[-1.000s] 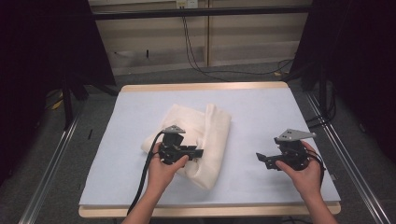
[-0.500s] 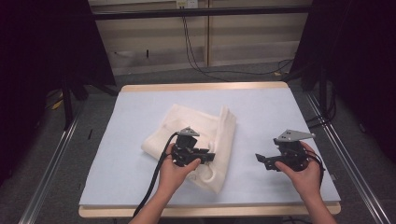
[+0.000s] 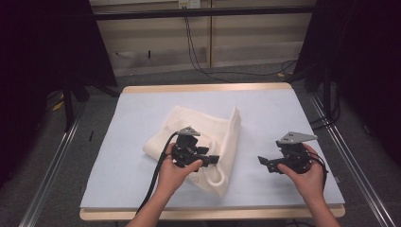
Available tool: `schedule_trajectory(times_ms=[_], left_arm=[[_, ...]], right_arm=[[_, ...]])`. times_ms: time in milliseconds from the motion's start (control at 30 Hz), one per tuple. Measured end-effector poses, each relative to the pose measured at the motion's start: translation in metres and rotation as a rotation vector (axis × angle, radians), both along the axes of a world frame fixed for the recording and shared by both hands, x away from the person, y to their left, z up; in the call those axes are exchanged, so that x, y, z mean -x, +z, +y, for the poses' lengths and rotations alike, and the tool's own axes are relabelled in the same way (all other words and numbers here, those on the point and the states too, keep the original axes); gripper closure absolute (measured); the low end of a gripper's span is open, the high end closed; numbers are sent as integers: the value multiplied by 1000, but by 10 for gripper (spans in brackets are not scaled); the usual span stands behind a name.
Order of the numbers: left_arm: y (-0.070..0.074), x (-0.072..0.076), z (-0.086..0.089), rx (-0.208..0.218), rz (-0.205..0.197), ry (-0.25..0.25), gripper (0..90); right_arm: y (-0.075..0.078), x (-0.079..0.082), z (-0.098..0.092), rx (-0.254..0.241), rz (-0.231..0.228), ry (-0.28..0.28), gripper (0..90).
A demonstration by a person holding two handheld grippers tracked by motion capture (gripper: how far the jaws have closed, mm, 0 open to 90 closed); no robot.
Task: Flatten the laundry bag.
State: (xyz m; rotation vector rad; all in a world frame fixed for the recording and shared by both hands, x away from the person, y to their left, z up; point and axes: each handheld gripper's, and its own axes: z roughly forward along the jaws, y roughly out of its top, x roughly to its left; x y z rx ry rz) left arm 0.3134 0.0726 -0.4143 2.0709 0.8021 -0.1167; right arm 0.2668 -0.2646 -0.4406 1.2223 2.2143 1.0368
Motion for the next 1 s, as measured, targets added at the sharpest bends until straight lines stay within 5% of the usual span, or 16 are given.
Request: schedule_trajectory(times_ms=[467,767,1000], left_arm=[[8,-2,17,11,17,7,219],[19,-3,29,34,9,16,190],[19,-6,39,10,6,40,186]], right_arm=[[-2,-1,1,2,10,6,85],[-3,-1,4,12,21,9,85],[-4,-1,5,21,22,22,85]])
